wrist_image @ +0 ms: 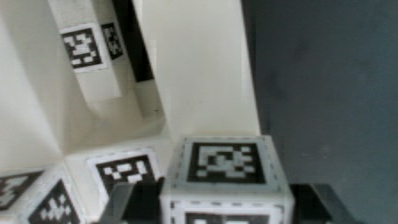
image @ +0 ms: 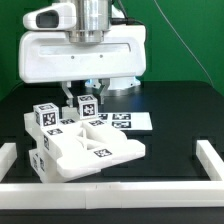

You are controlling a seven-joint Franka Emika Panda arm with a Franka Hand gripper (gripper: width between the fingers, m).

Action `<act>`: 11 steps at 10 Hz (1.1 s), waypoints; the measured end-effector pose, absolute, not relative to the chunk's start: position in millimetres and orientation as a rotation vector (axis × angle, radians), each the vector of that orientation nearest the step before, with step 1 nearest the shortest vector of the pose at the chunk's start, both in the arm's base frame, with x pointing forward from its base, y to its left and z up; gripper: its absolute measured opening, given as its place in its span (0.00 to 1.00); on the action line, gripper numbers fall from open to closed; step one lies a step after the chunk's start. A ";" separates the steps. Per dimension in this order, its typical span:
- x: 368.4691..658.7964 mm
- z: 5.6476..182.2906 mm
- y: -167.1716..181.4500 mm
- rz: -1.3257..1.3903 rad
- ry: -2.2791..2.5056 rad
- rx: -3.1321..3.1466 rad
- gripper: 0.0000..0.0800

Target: Assemble chair

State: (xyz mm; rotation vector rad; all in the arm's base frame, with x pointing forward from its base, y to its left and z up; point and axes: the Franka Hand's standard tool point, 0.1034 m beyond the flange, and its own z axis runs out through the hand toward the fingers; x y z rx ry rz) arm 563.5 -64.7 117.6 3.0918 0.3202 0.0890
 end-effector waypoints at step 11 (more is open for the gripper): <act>566.1 117.6 -58.1 0.142 -1.242 2.912 0.37</act>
Offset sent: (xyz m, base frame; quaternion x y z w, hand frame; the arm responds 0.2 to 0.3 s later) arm 0.0000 0.0000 0.0000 0.0000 0.0000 0.1938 0.9810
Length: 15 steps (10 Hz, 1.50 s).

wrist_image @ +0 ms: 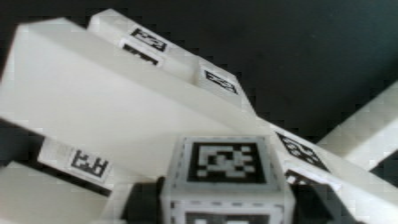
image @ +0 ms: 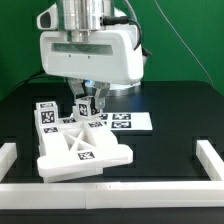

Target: Assemble chair

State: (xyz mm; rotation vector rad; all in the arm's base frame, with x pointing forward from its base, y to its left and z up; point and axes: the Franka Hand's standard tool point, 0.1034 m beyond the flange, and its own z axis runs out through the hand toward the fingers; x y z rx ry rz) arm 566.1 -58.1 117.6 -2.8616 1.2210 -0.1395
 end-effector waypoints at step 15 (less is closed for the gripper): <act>562.5 114.2 -58.9 -0.127 -0.430 -3.149 0.57</act>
Offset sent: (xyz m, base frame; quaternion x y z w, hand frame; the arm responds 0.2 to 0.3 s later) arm -0.0008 0.0167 -0.0051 0.0216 -0.0349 -0.3792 0.9244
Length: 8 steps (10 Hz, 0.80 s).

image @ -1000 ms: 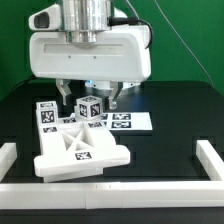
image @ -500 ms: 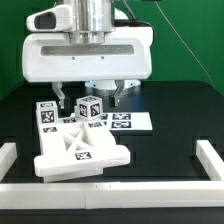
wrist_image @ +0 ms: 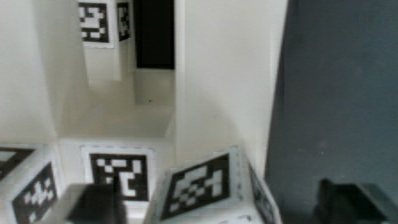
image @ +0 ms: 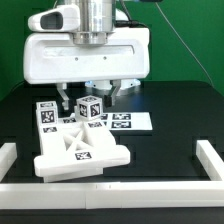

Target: Assemble chair

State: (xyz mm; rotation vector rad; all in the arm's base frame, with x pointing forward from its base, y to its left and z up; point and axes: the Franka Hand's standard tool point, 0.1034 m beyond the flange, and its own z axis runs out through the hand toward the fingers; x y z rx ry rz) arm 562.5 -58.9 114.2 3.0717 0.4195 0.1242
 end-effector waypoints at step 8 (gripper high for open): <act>562.7 113.2 -54.6 0.173 -0.637 3.060 0.36</act>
Offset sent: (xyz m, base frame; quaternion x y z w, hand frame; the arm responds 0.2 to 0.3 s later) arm 0.0000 0.0000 0.0000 0.0000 0.0000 0.1938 0.9810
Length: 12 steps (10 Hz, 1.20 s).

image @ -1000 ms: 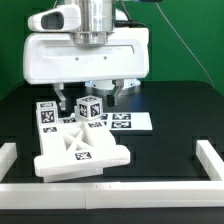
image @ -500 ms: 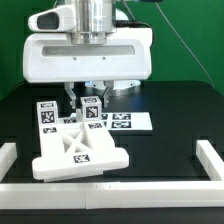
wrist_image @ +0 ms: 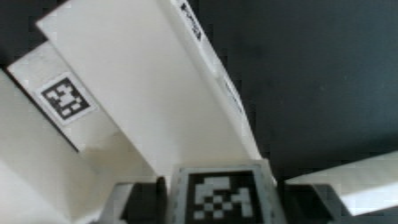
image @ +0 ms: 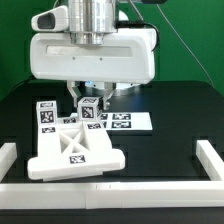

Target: Assemble chair

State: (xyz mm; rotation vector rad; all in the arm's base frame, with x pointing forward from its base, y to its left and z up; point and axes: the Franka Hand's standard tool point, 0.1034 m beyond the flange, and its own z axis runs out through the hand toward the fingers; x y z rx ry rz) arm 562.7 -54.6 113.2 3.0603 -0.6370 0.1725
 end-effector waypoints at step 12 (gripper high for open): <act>566.3 111.7 -44.9 0.159 -1.932 2.617 0.36</act>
Offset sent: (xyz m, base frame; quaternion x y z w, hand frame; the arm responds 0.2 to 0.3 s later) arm -0.0072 0.0007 -0.0057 0.0086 -0.0052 0.2767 0.9609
